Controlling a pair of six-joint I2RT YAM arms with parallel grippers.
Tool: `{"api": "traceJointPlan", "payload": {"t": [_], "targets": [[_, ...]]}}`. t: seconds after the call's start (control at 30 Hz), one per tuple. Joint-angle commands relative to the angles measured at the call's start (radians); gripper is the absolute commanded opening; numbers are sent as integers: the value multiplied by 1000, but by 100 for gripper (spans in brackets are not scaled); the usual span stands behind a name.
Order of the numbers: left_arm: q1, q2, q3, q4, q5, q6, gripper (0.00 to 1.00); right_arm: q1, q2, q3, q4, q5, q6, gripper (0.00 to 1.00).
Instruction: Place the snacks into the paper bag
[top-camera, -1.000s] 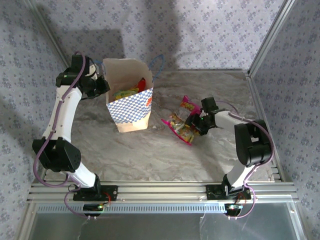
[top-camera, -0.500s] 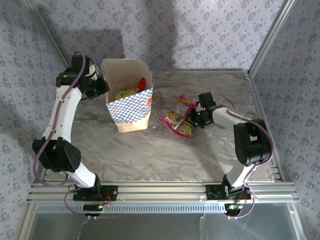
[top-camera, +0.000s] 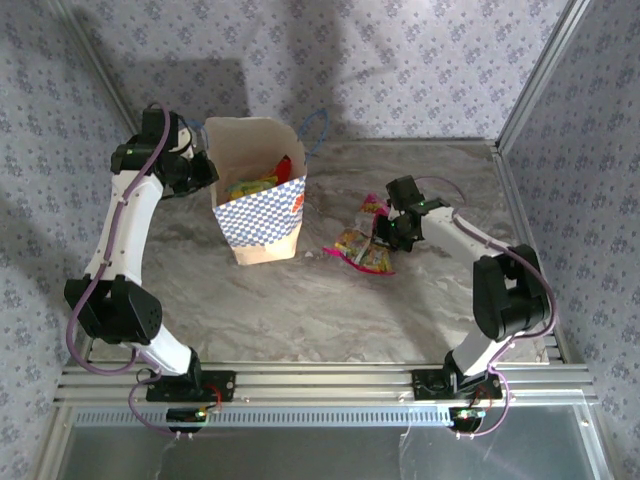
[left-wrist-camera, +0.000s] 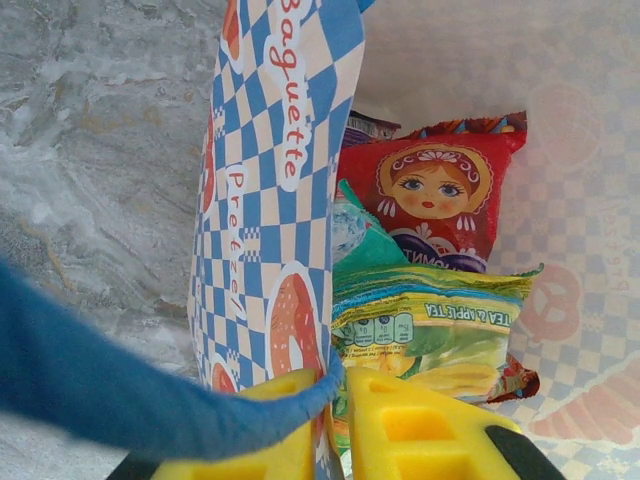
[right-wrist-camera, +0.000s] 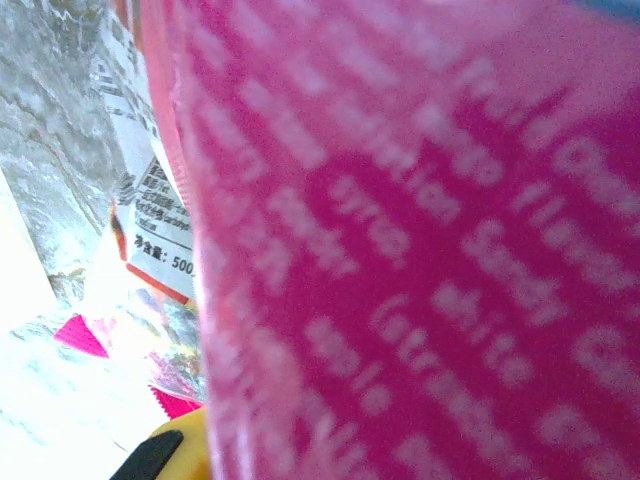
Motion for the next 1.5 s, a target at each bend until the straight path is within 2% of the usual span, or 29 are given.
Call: {"api": "traceJointPlan", "payload": {"t": [0.0,0.5,0.9,1.07,1.47], "targets": [[5,-22,51,-12,7,8,16,16,-79,92,-74,69,-72,0],[19,-6,64,5,30,-4,22,84,-183,295,-206,188,-152,0],[24,12,85,-15,8,-12,26,193,-207,499,-294,341,-247,0],[26,15,85,-14,4,-15,26,229,-230,546,-304,404,-282,0],[31,18,74,-14,-1,-21,27,313,-257,640,-284,464,-394,0]]}}
